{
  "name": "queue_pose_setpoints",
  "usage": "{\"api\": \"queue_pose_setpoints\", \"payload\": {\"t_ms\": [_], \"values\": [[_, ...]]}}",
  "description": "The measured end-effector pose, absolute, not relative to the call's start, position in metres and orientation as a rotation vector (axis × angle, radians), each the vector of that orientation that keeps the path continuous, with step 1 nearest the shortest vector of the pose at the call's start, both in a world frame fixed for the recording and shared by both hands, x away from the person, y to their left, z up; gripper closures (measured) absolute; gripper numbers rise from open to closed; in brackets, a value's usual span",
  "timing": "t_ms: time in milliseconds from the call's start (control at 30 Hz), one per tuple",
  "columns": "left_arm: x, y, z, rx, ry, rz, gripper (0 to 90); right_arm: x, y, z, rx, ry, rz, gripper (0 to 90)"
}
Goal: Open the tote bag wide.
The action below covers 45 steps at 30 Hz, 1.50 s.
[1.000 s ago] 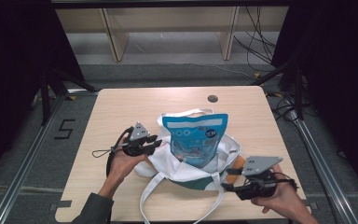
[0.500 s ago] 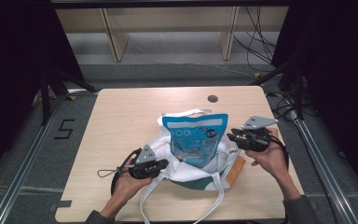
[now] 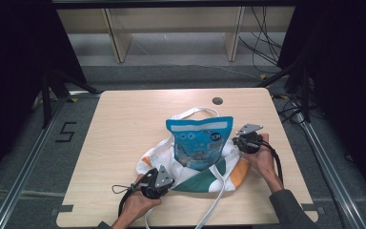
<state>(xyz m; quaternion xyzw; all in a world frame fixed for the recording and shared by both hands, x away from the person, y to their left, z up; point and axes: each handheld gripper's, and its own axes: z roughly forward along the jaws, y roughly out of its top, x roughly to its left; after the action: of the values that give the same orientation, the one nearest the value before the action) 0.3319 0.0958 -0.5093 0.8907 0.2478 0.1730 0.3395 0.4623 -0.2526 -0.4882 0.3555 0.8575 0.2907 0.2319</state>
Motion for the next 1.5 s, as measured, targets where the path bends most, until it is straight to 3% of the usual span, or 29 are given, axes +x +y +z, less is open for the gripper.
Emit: {"api": "queue_pose_setpoints", "payload": {"t_ms": [133,200,333,500,533,667,767,800,933,1000,1067,1167,1233,1267,1367,1500], "values": [[0.334,0.100,-0.495,2.204,0.677,0.434,84.1,0.459,-0.254,-0.476,1.012,2.330,0.833,82.0],[0.335,0.103,-0.477,2.158,0.672,0.471,83.0,0.454,-0.256,-0.461,0.996,2.300,0.914,74.5],[0.352,0.113,-0.455,2.091,0.697,0.576,82.8,0.429,-0.255,-0.433,0.937,2.282,1.011,71.3],[0.384,0.126,-0.455,2.066,0.771,0.611,84.1,0.398,-0.239,-0.428,0.838,2.406,1.057,75.1],[0.389,0.127,-0.457,2.071,0.780,0.613,83.9,0.393,-0.233,-0.434,0.805,2.462,1.032,81.1],[0.405,0.138,-0.470,2.070,0.837,0.658,83.5,0.384,-0.231,-0.452,0.793,2.542,0.884,84.5],[0.420,0.150,-0.482,2.110,0.853,0.645,85.2,0.376,-0.237,-0.471,0.808,2.587,0.761,86.0],[0.424,0.148,-0.494,2.078,0.944,0.577,86.5,0.372,-0.240,-0.478,0.857,2.594,0.786,86.7],[0.433,0.144,-0.509,2.128,0.942,0.549,89.0,0.372,-0.244,-0.485,0.882,2.601,0.800,90.0],[0.432,0.137,-0.509,2.163,0.934,0.578,89.1,0.375,-0.243,-0.496,0.919,2.600,0.787,90.0],[0.426,0.134,-0.499,2.129,0.929,0.587,82.3,0.375,-0.243,-0.494,0.904,2.616,0.793,90.0],[0.413,0.136,-0.477,2.104,0.872,0.596,82.7,0.374,-0.243,-0.493,0.853,2.609,0.790,89.7],[0.398,0.131,-0.470,2.037,0.853,0.551,84.2,0.370,-0.242,-0.485,0.834,2.592,0.803,87.4],[0.378,0.124,-0.471,2.003,0.831,0.454,84.6,0.369,-0.242,-0.482,0.834,2.576,0.824,87.4],[0.363,0.117,-0.475,2.006,0.800,0.372,84.9,0.368,-0.242,-0.477,0.824,2.552,0.872,87.2],[0.353,0.104,-0.488,2.121,0.738,0.389,84.9,0.374,-0.240,-0.461,0.781,2.420,1.032,86.8]]}}
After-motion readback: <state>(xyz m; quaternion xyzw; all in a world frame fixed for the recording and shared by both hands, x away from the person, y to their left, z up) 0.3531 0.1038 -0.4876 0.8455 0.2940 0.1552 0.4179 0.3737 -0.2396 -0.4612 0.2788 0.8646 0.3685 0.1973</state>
